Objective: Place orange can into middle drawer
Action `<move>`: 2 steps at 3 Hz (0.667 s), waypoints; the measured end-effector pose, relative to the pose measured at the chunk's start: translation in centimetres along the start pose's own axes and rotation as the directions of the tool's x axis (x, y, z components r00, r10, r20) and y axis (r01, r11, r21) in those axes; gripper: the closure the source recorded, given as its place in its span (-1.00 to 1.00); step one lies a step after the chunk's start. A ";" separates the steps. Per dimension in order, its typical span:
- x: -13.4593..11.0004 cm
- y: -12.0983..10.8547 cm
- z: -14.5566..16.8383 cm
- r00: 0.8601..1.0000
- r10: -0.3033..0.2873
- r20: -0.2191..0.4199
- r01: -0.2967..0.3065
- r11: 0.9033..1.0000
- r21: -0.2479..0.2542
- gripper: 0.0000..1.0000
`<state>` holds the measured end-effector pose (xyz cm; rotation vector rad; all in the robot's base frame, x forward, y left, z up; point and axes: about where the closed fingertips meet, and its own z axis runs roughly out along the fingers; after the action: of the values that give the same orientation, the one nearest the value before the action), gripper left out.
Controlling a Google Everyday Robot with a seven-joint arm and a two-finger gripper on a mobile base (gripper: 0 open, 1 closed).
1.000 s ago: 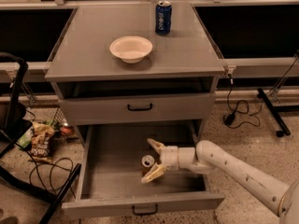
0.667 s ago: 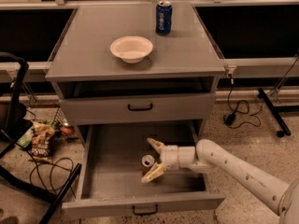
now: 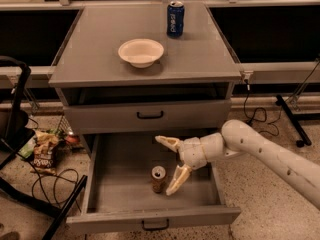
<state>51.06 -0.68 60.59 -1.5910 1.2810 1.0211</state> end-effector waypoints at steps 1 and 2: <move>-3.8 3.1 -3.4 0.991 -0.038 -0.131 0.024 0.994 -0.109 -1.00; -6.8 5.9 -8.9 0.939 -0.050 -0.339 0.017 0.995 -0.101 -1.00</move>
Offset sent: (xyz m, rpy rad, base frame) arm -0.0755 -0.1527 0.1849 -0.6896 -0.1953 -0.1045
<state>45.09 -7.73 69.22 -1.9201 1.4444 0.8181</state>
